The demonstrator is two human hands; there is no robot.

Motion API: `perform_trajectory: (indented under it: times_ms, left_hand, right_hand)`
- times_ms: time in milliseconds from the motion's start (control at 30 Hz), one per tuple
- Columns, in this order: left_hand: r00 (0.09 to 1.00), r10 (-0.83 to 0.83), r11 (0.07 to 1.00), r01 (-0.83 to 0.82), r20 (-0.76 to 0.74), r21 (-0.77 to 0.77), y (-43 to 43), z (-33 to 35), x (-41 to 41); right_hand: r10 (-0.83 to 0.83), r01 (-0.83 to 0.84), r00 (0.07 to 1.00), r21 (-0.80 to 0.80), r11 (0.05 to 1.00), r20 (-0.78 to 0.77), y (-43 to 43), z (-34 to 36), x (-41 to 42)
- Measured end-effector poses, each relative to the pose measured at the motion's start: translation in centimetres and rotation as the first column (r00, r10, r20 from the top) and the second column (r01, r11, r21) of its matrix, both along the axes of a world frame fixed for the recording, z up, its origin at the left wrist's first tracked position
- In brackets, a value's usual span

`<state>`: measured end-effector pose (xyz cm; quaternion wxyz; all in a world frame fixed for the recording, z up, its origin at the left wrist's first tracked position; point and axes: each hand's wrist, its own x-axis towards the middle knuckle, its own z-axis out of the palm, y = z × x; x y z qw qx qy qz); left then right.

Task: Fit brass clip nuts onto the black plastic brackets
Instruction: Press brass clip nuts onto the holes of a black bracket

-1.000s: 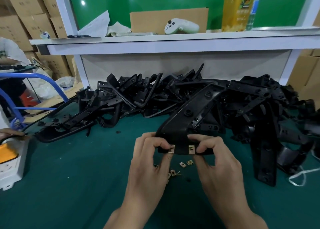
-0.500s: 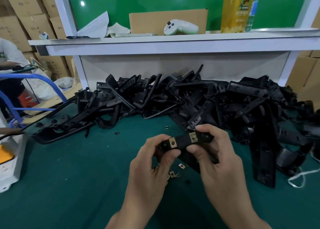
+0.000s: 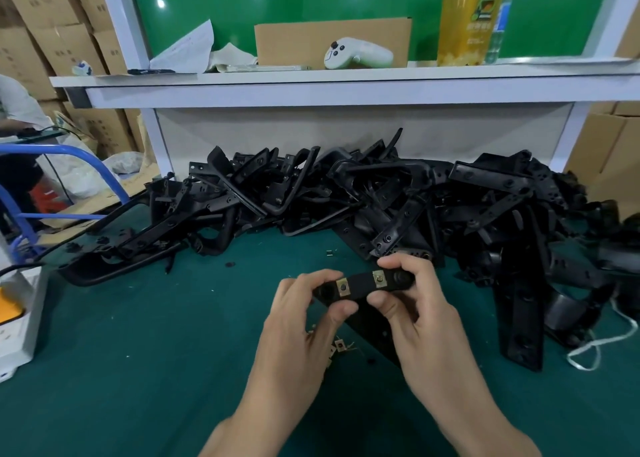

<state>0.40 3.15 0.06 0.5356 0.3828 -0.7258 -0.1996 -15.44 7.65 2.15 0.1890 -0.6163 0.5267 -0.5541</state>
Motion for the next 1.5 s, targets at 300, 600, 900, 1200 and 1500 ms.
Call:
perform_trajectory:
  times_ms: [300,600,900,1200,1500]
  left_hand:
    - [0.997,0.021,1.000,-0.020,0.076,-0.006,0.6,-0.5,-0.6]
    - [0.989,0.071,0.993,-0.056,0.133,-0.108,0.9,0.0,-0.7]
    - [0.996,0.060,0.997,-0.057,0.060,-0.054,1.1,0.3,-0.7]
    - [0.939,-0.108,0.951,0.194,-0.327,0.240,1.9,1.5,-1.3]
    - [0.870,-0.086,0.902,0.275,-0.486,0.333,1.7,1.4,-1.5]
  right_hand:
    - [-0.045,0.049,0.997,0.068,0.996,-0.067,-0.3,-0.5,0.0]
    - [-0.088,0.096,0.990,0.065,0.993,-0.110,-0.1,-0.6,0.4]
    - [-0.051,0.051,0.996,-0.003,0.999,-0.069,0.2,-0.5,0.7]
    - [0.038,-0.030,0.982,-0.042,0.999,0.183,0.0,-1.0,1.7]
    - [0.047,-0.065,0.937,0.040,0.997,0.347,-0.2,-1.1,1.6]
